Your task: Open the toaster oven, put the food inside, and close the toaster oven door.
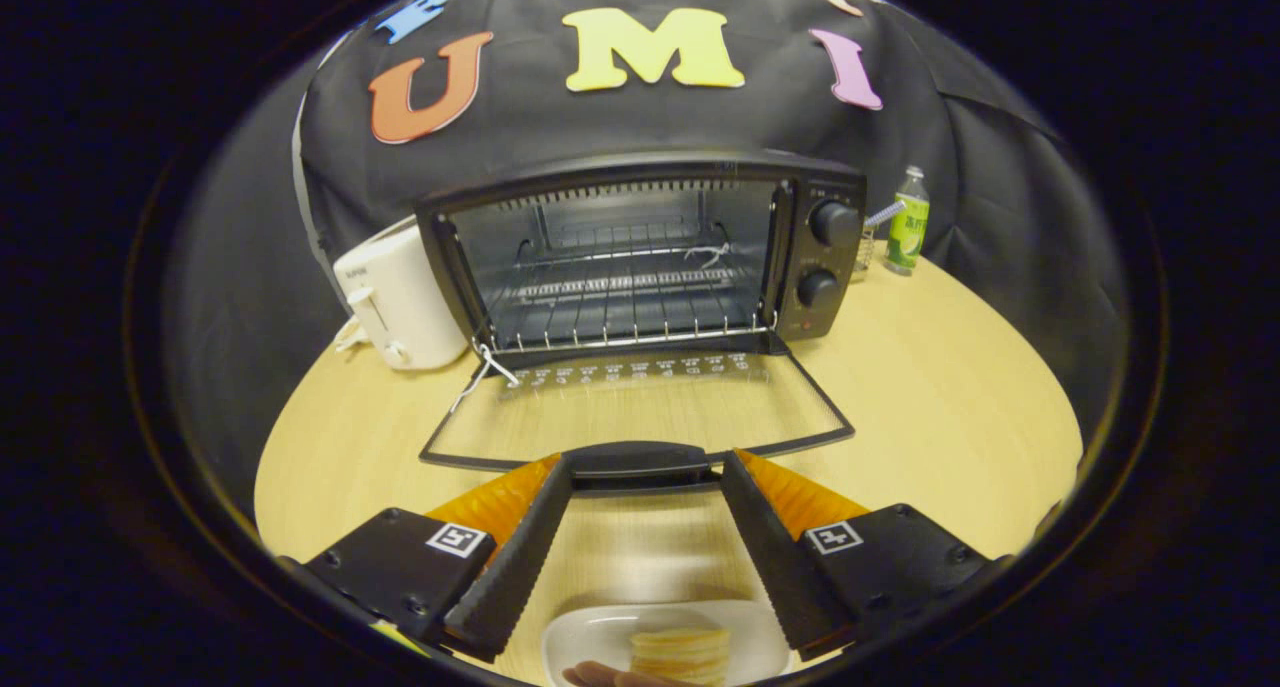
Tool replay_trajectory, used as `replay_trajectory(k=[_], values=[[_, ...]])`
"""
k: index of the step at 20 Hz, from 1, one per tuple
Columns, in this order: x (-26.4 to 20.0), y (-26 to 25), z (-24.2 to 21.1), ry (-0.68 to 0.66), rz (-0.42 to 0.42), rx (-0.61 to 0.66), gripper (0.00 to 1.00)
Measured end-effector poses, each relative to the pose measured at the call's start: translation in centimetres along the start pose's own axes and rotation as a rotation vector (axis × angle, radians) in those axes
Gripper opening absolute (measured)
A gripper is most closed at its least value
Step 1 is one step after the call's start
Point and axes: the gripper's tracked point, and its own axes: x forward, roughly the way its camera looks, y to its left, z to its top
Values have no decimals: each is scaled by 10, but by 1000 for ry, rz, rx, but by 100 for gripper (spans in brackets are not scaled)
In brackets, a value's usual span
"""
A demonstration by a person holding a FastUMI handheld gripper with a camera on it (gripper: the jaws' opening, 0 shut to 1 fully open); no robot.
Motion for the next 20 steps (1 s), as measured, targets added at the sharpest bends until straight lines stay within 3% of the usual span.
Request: replay_trajectory(k=[7,12,20], values=[[-8,2,-6,-37,30,-10,100],[-62,-6,-30,-52,71,-7,100],[-133,-25,-103,-106,52,18,100]])
